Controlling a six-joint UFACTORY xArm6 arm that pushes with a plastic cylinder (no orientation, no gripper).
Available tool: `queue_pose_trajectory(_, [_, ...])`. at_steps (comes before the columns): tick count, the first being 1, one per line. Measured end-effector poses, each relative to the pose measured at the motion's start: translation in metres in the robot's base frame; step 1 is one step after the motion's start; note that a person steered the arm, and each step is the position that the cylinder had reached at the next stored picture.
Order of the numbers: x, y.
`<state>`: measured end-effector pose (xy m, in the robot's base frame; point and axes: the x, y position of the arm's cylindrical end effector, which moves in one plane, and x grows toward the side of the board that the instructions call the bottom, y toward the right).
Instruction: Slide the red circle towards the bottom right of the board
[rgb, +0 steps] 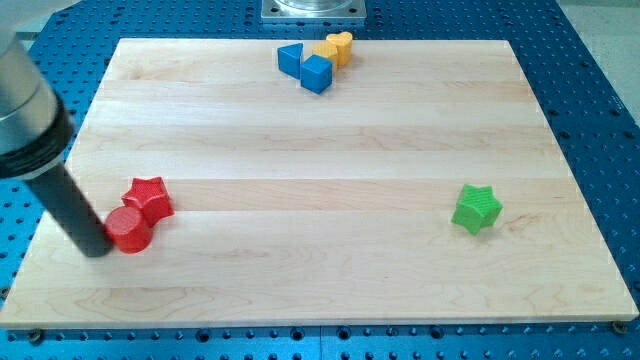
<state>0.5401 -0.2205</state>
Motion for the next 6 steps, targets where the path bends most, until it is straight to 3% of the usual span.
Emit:
queue_pose_trajectory(1, [-0.023,0.022])
queue_pose_trajectory(3, [0.035,0.199])
queue_pose_trajectory(4, [0.06,0.154])
queue_pose_trajectory(5, [0.079,0.162])
queue_pose_trajectory(6, [0.078,0.218])
